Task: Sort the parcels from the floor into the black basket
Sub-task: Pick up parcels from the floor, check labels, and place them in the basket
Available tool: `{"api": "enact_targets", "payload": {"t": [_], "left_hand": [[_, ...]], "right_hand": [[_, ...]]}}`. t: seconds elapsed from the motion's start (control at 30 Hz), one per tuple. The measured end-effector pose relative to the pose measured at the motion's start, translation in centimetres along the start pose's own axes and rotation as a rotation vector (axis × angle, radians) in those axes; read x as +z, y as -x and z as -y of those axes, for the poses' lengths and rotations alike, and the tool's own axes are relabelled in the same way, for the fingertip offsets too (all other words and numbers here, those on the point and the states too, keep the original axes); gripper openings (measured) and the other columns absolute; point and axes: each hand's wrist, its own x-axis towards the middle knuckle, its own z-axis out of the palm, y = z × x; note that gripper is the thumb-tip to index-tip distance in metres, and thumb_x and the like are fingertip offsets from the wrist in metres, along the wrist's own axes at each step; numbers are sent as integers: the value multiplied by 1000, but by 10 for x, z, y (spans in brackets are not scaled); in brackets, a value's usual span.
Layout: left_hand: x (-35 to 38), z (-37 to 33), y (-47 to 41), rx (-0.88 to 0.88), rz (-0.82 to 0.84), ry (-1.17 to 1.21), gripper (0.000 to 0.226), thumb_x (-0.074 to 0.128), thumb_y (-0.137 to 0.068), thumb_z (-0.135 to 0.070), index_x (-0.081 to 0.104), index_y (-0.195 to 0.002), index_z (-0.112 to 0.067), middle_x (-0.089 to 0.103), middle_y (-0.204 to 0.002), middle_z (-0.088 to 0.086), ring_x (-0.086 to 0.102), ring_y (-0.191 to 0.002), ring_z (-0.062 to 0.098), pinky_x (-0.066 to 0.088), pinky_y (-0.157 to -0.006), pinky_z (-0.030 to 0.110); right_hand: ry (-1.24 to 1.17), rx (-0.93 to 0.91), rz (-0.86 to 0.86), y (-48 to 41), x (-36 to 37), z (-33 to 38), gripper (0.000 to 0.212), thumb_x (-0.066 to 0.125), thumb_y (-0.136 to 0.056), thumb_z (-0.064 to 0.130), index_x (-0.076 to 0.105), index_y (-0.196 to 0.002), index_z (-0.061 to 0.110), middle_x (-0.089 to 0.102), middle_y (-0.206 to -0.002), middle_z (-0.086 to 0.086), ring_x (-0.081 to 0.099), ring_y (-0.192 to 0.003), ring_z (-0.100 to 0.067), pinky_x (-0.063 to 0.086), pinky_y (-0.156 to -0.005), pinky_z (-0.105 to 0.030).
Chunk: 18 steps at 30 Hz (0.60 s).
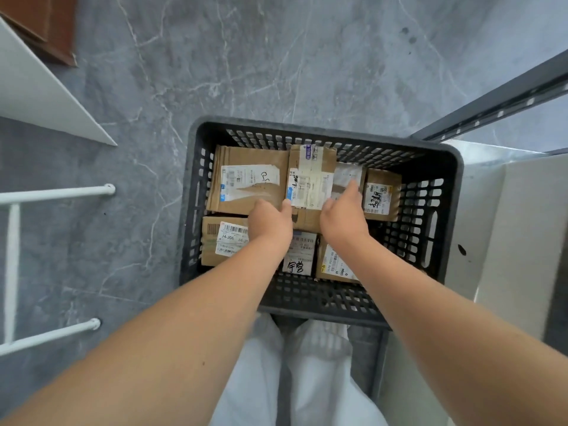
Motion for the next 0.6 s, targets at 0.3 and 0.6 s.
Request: {"api": "enact_targets", "payload": {"t": [0.3, 0.6], "left_hand": [[-133, -130, 120, 553, -56, 23, 43, 32, -106, -35, 44, -142, -16, 45, -147, 4, 44, -132, 20, 36, -106, 34], [-382, -245, 313, 1064, -720, -29, 61, 36, -96, -32, 33, -150, -4, 27, -159, 13, 20, -149, 28, 9, -121, 42]], "right_hand": [[130, -379, -135, 81, -128, 130, 59, 33, -105, 32, 13, -156, 8, 19, -157, -12, 21, -146, -29, 27, -116, -48], [255, -740, -562, 278, -343, 330, 65, 32, -103, 36, 7, -157, 9, 18, -161, -5, -2, -152, -20, -10, -121, -48]]}}
